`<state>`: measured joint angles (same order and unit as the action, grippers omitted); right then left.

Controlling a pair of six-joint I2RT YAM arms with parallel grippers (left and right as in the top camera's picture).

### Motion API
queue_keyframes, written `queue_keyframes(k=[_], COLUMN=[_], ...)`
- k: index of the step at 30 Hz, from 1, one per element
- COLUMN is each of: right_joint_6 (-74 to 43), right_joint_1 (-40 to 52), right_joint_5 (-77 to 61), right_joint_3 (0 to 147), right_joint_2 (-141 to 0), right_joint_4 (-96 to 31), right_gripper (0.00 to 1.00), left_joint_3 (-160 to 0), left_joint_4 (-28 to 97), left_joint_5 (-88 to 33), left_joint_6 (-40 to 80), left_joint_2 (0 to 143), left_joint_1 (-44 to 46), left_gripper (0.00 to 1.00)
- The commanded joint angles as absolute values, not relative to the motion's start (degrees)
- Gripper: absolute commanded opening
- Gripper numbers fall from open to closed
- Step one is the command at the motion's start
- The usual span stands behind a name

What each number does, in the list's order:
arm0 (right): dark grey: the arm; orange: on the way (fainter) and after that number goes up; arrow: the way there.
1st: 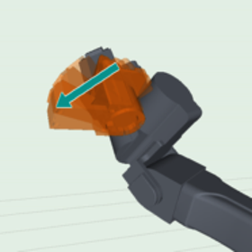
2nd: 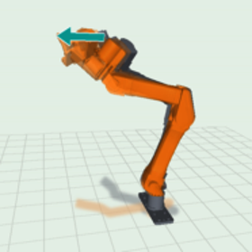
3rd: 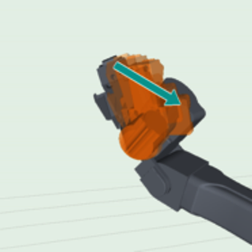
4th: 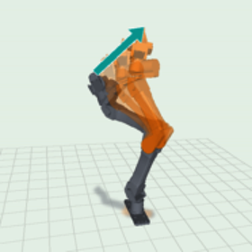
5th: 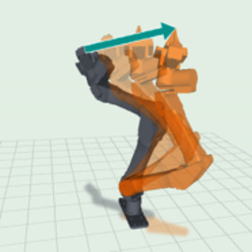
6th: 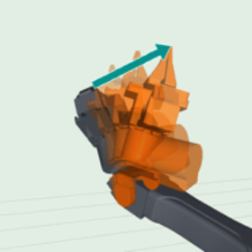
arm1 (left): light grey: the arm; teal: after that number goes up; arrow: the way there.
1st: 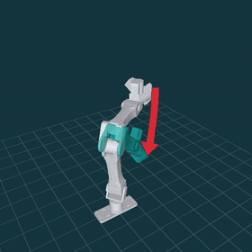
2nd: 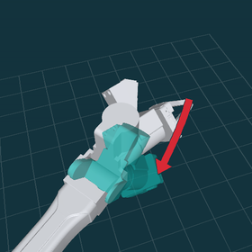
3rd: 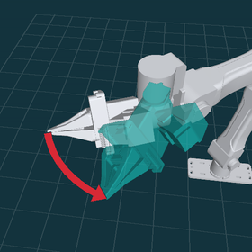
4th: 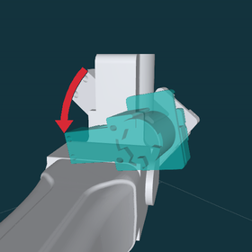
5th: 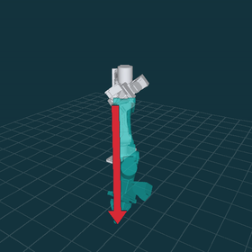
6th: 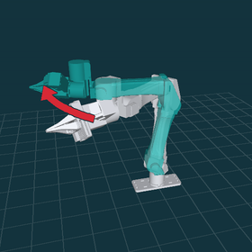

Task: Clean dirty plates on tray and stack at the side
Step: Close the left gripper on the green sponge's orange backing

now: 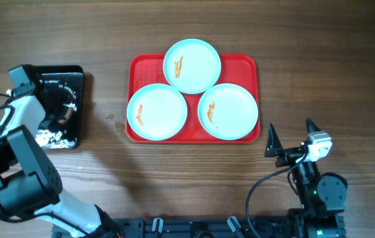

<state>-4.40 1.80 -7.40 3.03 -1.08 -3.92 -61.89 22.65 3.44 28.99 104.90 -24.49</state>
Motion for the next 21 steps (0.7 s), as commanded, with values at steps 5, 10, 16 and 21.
queue_keyframes(k=[5,10,16,21], right_joint_6=[-3.57,-3.57,-3.55,-3.57], right_joint_1=[1.52,1.52,1.52,1.52], right_joint_5=[-6.37,-6.37,-6.37,-6.37], right_joint_3=[2.11,2.11,2.11,2.11], right_joint_2=[-0.27,-0.27,-0.27,-0.27], right_joint_4=[-3.66,-3.66,-3.66,-3.66], right_gripper=[1.00,1.00,1.00,1.00], left_joint_3=[-62.61,-62.59,-62.59,-62.59], left_joint_4=[19.40,19.44,22.44,24.62], left_joint_5=[-11.22,-13.10,-4.05,0.51], left_joint_6=[28.93,28.69,28.69,28.71], left_joint_2=[98.00,98.06,98.26,99.09], left_joint_1=[-24.69,-24.67,-24.69,-24.67], left_gripper=[0.04,0.05,0.09,0.38])
